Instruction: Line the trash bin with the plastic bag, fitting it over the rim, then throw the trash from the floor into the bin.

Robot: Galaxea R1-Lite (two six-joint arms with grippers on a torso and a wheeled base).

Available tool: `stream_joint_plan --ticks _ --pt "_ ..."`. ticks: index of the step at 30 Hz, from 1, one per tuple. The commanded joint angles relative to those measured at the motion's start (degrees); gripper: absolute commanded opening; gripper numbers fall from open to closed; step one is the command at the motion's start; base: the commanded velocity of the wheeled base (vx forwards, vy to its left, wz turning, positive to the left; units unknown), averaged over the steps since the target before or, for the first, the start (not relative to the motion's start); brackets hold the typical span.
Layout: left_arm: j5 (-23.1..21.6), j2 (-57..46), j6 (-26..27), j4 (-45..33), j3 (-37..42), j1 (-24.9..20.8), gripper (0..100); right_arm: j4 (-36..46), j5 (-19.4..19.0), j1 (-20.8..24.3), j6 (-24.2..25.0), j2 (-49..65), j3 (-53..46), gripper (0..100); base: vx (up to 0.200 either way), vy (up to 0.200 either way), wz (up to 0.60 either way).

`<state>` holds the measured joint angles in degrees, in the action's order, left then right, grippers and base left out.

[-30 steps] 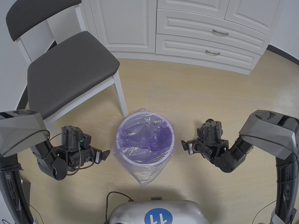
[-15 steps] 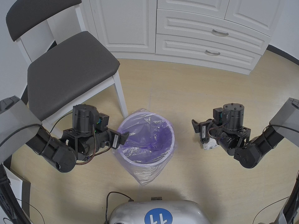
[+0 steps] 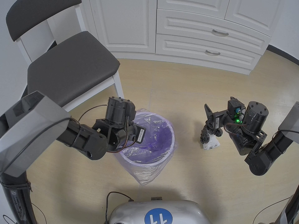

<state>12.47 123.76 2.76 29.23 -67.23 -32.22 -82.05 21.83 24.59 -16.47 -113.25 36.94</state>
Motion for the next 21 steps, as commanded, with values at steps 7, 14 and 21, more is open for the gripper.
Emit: stream_joint_plan --ticks 7,14,21 --pt "0.62 14.58 -1.44 -5.5 -12.31 -0.56 0 -1.79 -0.04 -1.3 -2.08 -0.04 -1.96 100 0.0 0.0 0.0" --pt "0.62 20.03 -1.52 -9.02 -21.45 -0.39 0 -1.7 -0.04 -1.65 -2.08 -1.71 -1.34 100 0.0 0.0 0.0" --pt "0.71 23.19 -1.52 -11.3 -26.37 0.14 0 -1.79 -0.04 -2.53 -2.95 -3.82 -0.11 100 0.0 0.0 0.0"
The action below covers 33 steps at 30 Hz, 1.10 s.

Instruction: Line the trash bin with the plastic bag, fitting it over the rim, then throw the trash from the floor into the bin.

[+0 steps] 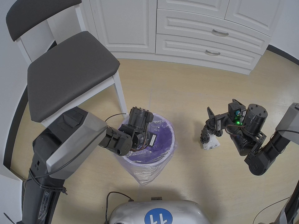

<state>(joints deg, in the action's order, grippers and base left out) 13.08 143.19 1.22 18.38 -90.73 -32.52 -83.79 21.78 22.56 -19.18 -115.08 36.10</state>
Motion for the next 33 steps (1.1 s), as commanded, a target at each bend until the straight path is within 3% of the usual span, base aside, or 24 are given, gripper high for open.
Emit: stream_joint_plan --ticks 1,5,17,33 --pt "0.1 4.2 0.19 -2.04 -3.92 0.97 0 -0.06 0.01 -0.5 -0.25 -2.34 0.64 100 0.0 0.0 0.0" --pt "0.19 6.22 0.01 -7.57 -9.64 1.67 0 -0.15 0.01 -0.59 -0.34 -4.01 0.73 100 0.0 0.0 0.0" --pt "0.45 15.8 -0.08 -11.97 -23.86 2.03 0 -0.24 0.1 -1.03 -1.39 -7.26 2.49 100 0.0 0.0 0.0" --pt "5.73 13.69 -8.95 -8.89 -23.86 1.85 0 -0.85 0.1 -1.3 -1.48 -7.79 2.75 100 0.0 0.0 0.0"
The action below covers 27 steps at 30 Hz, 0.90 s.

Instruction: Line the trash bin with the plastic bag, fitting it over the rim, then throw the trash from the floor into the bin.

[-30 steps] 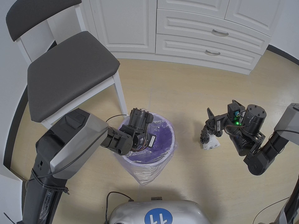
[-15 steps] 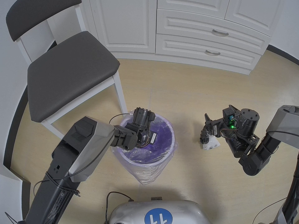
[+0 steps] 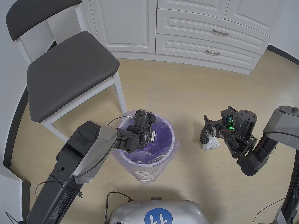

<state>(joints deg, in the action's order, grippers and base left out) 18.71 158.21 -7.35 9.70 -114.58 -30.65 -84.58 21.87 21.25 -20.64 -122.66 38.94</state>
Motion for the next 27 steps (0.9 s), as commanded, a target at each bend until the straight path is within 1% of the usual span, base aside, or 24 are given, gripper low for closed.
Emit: stream_joint_plan --ticks 1,3,4,5,7,10,13,15,16,17,18,19,22,27 --pt "0.1 -1.76 -0.38 -0.39 -0.01 -0.03 0 -0.06 0.01 0.02 -0.02 -0.12 -0.09 100 0.0 0.0 0.0" --pt "0.1 -2.2 -0.38 -0.39 -0.01 -0.03 0 -0.06 0.01 0.02 -0.02 -0.12 -0.18 100 0.0 0.0 0.0" --pt "0.1 -3.96 -0.21 -0.48 2.52 -0.03 0 -0.06 0.01 0.02 -0.02 -0.12 -0.26 100 0.0 0.0 0.0" --pt "0.1 -4.14 -0.21 -0.48 2.78 -0.03 0 -0.06 0.01 0.02 -0.02 -0.12 -0.26 100 0.0 0.0 0.0" --pt "0.01 -6.33 0.32 0.14 8.93 -0.55 0 -0.06 0.01 0.02 -0.1 -0.12 -0.44 100 0.0 0.0 0.0" --pt "0.1 -7.65 0.14 0.93 14.03 -0.82 0 -0.06 -0.07 0.02 -0.1 -0.12 -0.53 100 0.0 0.0 0.0" --pt "0.1 -8.18 -0.12 3.39 17.81 -0.82 0 -0.06 -0.07 0.02 -0.1 -0.12 -0.79 100 0.0 0.0 0.0" --pt "0.1 -8.36 -0.12 7.17 21.59 -0.82 0 -0.06 -0.07 0.2 -0.37 -0.21 -0.88 100 0.0 0.0 0.0" --pt "0.1 -8.36 -0.12 7.61 22.12 -0.82 0 -0.06 -0.07 0.2 -0.46 -0.21 -0.88 100 0.0 0.0 0.0" --pt "0.1 -8.62 0.06 9.98 24.49 -0.82 0 -0.06 -0.07 0.2 -0.72 -0.3 -0.88 100 0.0 0.0 0.0" --pt "0.1 -8.71 0.06 10.34 24.84 -0.91 0 -0.06 -0.07 0.2 -0.81 -0.39 -0.88 100 0.0 0.0 0.0" --pt "0.1 -9.06 0.23 12.27 26.95 -0.91 0 -0.32 -0.07 0.2 -0.81 -0.82 -0.88 100 0.0 0.0 0.0" --pt "0.1 -9.59 0.23 13.59 28.97 -1.08 0 -1.47 -0.07 0.2 -1.07 -1.53 -0.88 100 0.0 0.0 0.0" --pt "0.1 -9.5 0.32 13.59 28.53 -1.35 0 -2.78 -0.07 0.2 -2.13 -2.23 -0.88 100 0.0 0.0 0.0"
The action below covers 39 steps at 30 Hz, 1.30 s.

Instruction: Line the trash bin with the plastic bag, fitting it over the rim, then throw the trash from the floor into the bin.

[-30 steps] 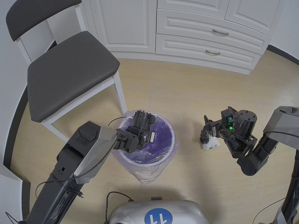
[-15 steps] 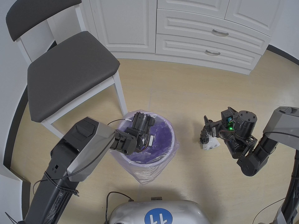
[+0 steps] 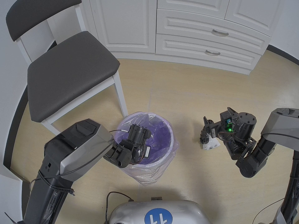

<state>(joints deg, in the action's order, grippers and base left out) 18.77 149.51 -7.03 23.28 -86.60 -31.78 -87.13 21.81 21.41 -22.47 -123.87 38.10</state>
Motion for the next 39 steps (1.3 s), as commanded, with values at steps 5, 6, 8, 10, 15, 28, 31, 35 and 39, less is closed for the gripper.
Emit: stream_joint_plan --ticks 5,6,8,10,15,28,31,35,39 --pt "-0.32 1.23 1.32 -0.78 -5.42 0.05 0 -0.68 -0.01 -0.14 -0.47 -1.2 0.14 100 0.0 0.0 0.0" --pt "-0.4 2.11 1.58 -1.05 -7.44 0.05 0 -0.68 -0.01 -0.14 -0.47 -1.2 0.22 100 0.0 0.0 0.0" --pt "-0.32 3.78 1.94 -2.37 -10.96 0.05 0 -0.68 -0.01 -0.14 -0.47 -1.38 0.22 100 0.0 0.0 0.0" --pt "-0.32 5.27 2.46 -5.79 -14.3 0.05 0 -0.68 -0.01 -0.14 -0.47 -1.46 0.31 100 0.0 0.0 0.0" --pt "-0.05 8.61 2.46 -11.95 -20.89 -0.04 0 -0.68 -0.01 -0.4 -0.47 -1.38 0.58 100 0.0 0.0 0.0" --pt "1.53 14.23 2.11 -8.08 -27.99 0.76 0 -0.68 -0.01 -1.02 -0.91 -1.55 0.84 100 0.0 0.0 0.0" --pt "1.79 14.15 1.85 -5.18 -27.99 0.93 0 -0.76 -0.01 -1.02 -0.91 -1.9 0.84 100 0.0 0.0 0.0" --pt "1.79 13.88 0.79 -1.31 -27.99 1.28 0 -0.76 -0.1 -1.02 -0.91 -2.08 0.93 100 0.0 0.0 0.0" --pt "1.88 13.36 -0.44 0.45 -27.99 1.37 0 -0.76 -0.01 -1.02 -0.91 -2.34 0.93 100 0.0 0.0 0.0"
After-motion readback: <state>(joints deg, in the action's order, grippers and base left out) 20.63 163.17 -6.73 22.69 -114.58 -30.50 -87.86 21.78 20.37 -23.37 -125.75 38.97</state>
